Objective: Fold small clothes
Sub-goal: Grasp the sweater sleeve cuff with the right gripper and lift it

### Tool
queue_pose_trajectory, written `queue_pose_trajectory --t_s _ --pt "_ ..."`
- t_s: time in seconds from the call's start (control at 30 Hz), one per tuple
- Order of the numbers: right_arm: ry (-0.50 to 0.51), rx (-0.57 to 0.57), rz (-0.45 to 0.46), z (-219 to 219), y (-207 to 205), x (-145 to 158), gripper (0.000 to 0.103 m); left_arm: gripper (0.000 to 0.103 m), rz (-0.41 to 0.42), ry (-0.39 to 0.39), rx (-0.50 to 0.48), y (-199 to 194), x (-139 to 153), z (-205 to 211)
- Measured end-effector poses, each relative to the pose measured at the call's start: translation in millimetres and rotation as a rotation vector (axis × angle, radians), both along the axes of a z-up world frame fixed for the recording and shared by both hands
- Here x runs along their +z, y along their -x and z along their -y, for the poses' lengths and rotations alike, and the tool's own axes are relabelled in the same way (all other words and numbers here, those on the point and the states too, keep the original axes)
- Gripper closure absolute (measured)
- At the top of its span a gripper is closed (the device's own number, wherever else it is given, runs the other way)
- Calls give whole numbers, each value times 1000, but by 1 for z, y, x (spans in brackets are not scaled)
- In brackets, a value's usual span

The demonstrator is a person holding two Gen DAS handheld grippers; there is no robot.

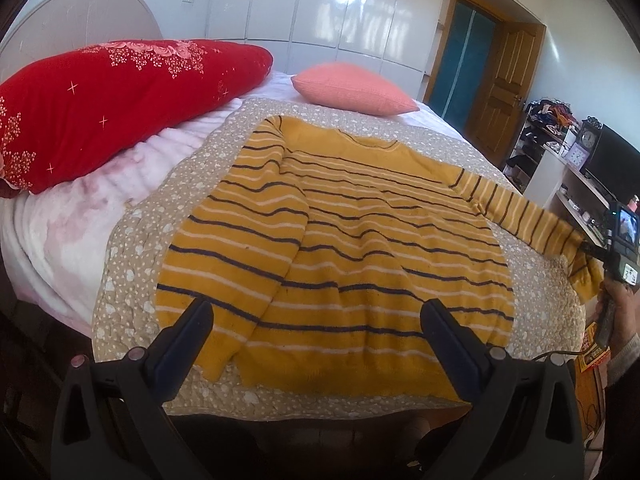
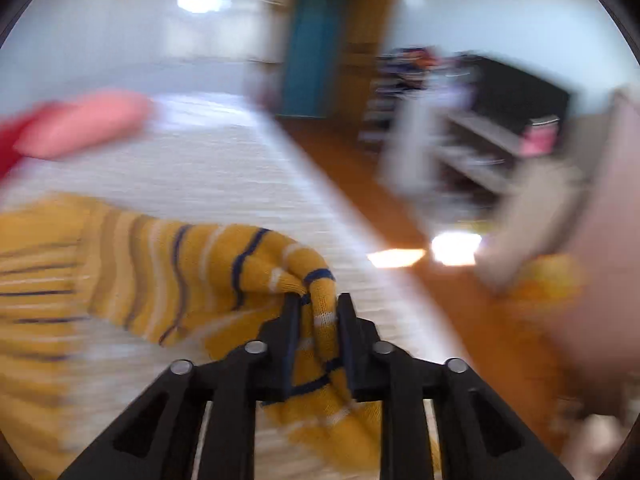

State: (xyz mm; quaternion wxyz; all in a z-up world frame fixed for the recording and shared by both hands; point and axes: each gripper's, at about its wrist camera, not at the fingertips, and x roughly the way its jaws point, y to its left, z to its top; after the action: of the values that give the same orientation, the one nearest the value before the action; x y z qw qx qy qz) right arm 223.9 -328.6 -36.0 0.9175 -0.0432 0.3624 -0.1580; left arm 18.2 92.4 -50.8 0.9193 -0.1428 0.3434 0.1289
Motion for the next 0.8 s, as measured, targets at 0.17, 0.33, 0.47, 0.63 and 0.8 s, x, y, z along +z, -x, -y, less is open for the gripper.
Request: queue_pose_trajectory --t_s 0.17,0.33,0.47,0.63,0.8 --pt "-396 121 62 35 39 -1 34 0 -15 3 -11 -4 -4 1" --pt "-691 166 -5 45 47 -34 34 0 -33 -14 -49 -12 -5 15" --pt "-811 72 -9 61 26 -60 34 0 -47 -36 -78 -18 -7 26" --pt "-953 -84 38 92 -9 -79 35 0 -67 -31 -88 -25 -13 30" --pt "-907 -153 13 110 -40 -73 90 0 -66 -16 -103 -37 -18 25"
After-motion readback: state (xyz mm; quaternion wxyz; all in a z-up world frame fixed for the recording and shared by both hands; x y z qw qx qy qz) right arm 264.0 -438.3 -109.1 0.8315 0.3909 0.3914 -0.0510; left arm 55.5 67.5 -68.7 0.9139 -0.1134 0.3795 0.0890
